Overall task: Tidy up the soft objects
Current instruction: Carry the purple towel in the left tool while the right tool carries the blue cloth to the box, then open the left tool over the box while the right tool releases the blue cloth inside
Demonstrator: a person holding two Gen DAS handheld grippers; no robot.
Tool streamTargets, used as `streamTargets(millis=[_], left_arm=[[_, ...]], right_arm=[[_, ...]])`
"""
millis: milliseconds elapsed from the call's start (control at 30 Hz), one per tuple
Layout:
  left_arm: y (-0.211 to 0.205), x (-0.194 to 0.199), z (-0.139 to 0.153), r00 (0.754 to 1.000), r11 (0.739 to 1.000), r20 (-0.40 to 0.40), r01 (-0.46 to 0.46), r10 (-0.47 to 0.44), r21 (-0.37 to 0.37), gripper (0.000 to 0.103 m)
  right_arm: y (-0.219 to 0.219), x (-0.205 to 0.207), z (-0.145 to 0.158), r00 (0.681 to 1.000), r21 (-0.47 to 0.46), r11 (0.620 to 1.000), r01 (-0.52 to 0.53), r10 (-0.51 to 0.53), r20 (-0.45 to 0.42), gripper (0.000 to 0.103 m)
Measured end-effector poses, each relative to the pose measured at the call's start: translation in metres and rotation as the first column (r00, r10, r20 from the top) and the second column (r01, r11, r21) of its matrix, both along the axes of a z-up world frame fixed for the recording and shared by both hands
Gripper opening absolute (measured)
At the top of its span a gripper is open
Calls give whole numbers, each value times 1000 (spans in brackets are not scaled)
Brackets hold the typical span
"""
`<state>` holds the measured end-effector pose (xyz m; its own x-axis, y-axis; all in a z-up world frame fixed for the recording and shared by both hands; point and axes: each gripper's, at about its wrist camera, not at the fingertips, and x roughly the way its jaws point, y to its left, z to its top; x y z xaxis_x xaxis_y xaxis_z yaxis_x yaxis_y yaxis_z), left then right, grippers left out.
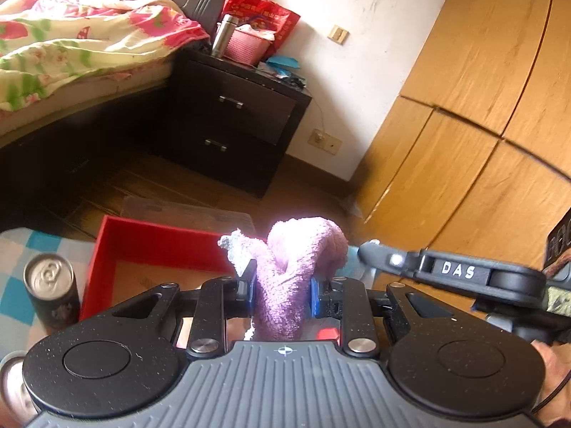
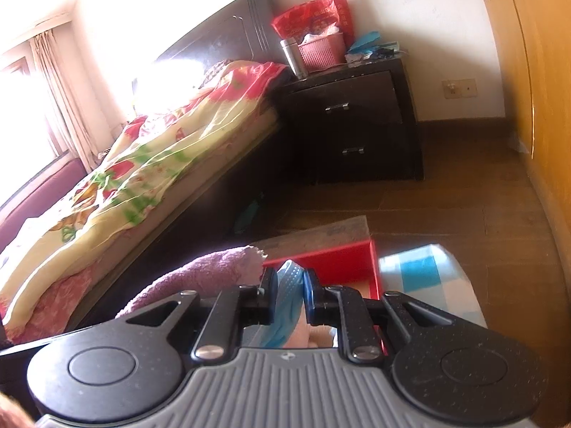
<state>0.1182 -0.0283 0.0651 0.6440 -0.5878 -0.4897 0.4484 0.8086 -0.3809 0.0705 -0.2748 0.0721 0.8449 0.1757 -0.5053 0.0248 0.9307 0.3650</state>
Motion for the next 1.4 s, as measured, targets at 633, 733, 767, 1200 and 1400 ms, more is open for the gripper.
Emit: streamTargets(millis=[633, 733, 767, 1200, 1400], left_arm=[[-5, 55, -44, 995, 978, -23, -94, 100, 185, 26], [-4, 57, -46, 994, 976, -25, -100, 106, 192, 27], [-5, 57, -46, 994, 975, -23, -104, 110, 197, 29], [-8, 46, -26, 983, 948, 81, -180, 164, 262, 80], [0, 13, -1, 983, 954, 104, -170, 149, 246, 88]], right_arm=[[8, 70, -65, 996, -78, 997, 27, -34, -86, 0], [9, 72, -70, 994, -97, 995, 33, -43, -96, 0], [8, 73, -72, 994, -100, 994, 40, -50, -99, 0], [0, 69, -67, 988, -102, 991, 87, -99, -116, 24], [-1, 46, -41, 991, -97, 991, 88, -96, -89, 38]])
